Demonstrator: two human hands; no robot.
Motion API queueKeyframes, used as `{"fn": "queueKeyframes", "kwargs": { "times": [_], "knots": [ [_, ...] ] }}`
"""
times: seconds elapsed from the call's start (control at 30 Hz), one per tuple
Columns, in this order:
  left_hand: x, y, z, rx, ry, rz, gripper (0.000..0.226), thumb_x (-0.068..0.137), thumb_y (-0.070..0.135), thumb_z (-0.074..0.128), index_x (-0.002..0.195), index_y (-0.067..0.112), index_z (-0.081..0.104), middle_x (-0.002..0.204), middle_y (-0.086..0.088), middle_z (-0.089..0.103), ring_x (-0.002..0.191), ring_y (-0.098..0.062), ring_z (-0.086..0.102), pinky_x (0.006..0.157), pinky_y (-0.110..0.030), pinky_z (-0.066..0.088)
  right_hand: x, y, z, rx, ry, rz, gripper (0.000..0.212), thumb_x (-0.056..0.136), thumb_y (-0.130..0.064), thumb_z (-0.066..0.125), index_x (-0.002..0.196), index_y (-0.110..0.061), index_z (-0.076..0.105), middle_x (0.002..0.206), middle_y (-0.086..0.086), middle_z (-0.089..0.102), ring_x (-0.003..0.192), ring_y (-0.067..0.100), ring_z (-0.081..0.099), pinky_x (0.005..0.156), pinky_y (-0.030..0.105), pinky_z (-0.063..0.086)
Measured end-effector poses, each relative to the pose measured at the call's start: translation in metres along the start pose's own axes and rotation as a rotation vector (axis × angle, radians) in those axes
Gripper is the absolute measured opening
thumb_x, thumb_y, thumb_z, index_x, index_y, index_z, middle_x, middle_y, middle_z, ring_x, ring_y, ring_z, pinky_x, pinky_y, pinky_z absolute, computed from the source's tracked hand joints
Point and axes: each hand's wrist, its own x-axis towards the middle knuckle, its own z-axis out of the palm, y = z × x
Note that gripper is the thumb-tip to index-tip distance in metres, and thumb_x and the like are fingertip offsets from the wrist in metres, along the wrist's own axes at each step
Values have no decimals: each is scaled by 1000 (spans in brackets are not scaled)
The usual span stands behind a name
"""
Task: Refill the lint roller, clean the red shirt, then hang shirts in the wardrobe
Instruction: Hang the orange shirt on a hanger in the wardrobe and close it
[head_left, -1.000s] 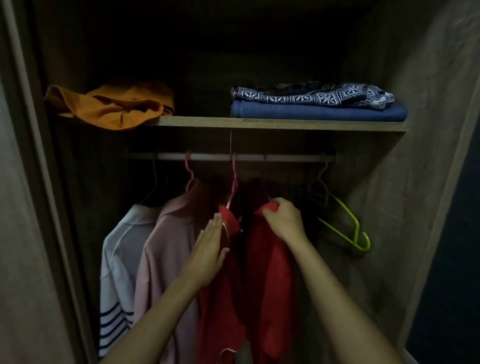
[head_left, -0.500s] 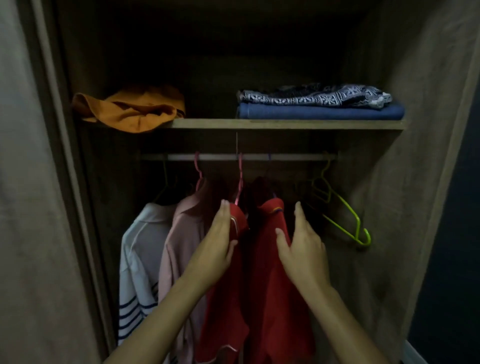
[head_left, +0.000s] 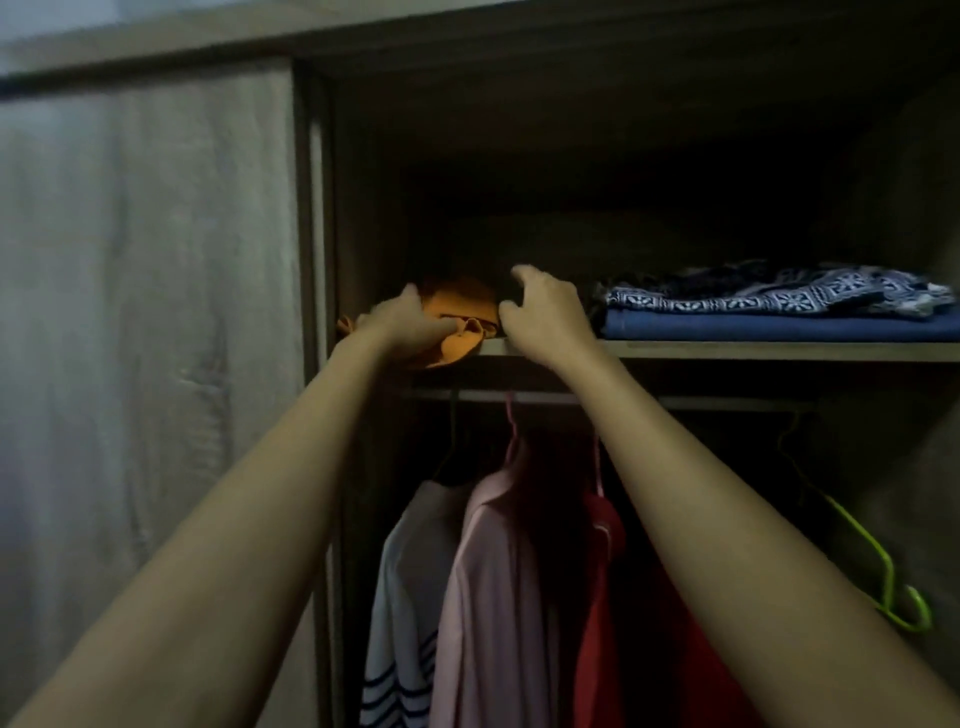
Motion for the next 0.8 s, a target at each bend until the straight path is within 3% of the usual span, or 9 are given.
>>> {"fn": "queueKeyframes", "kwargs": {
  "times": [0.1,0.17,0.23,0.33,0.4,0.5,0.63,0.7,0.8],
  "knots": [
    [-5,4,-3,-60,6,15,60,88,35,58,140,11,37,120,-9,56,114,-30,53,101,-47,42,20,4,13,-111,-93,119,46,92,-31,54,134,-19,43,99,0,57,86,19,59,73,37,48],
    [-14,11,-8,-106,-17,87,28,90,28,53,110,9,57,90,-4,60,87,-22,59,77,-32,45,25,5,17,-133,-143,117,54,91,-42,51,138,-23,36,101,-2,53,93,21,53,80,40,42],
    [-31,16,-12,-211,-56,155,20,91,23,49,96,7,61,77,-4,59,69,-16,56,65,-25,40,25,4,14,-59,-221,87,64,88,-51,48,146,-34,24,108,-2,52,100,22,50,86,41,38],
    [-64,7,-15,-378,-166,251,19,87,20,50,102,15,61,77,2,59,65,-5,58,65,-20,43,15,0,1,144,-339,26,68,88,-41,55,148,-37,24,116,-4,50,100,16,52,80,26,43],
    [-84,-7,-16,-586,-223,256,40,79,24,49,117,29,58,101,4,61,92,-8,61,79,-25,45,6,-2,-9,153,-277,-20,59,86,-23,61,141,-30,41,112,-3,54,94,16,56,68,21,43],
    [-106,-19,-16,-847,49,226,33,95,37,40,115,25,63,126,0,57,119,-17,52,94,-37,42,-18,-1,-14,248,-72,-92,35,77,-4,56,102,-29,64,94,0,65,85,20,63,68,34,50],
    [-131,-20,-1,-1034,23,46,76,80,54,62,144,33,27,139,-1,48,119,-18,53,98,-43,47,-83,-16,-10,496,-144,-95,25,83,9,52,82,-12,66,79,3,65,68,5,61,61,16,50],
    [-147,-20,15,-950,-46,55,81,78,53,67,145,36,25,133,1,53,115,-18,56,99,-42,44,-117,-20,2,591,-164,-90,24,83,12,54,88,-7,69,85,6,70,73,11,64,68,19,52],
    [-163,-22,28,-922,-89,121,32,87,39,62,112,19,57,95,5,69,86,-9,67,84,-35,49,-145,-12,22,704,-138,78,30,86,8,52,88,-17,69,76,-5,71,69,9,65,65,18,54]
  ]
}}
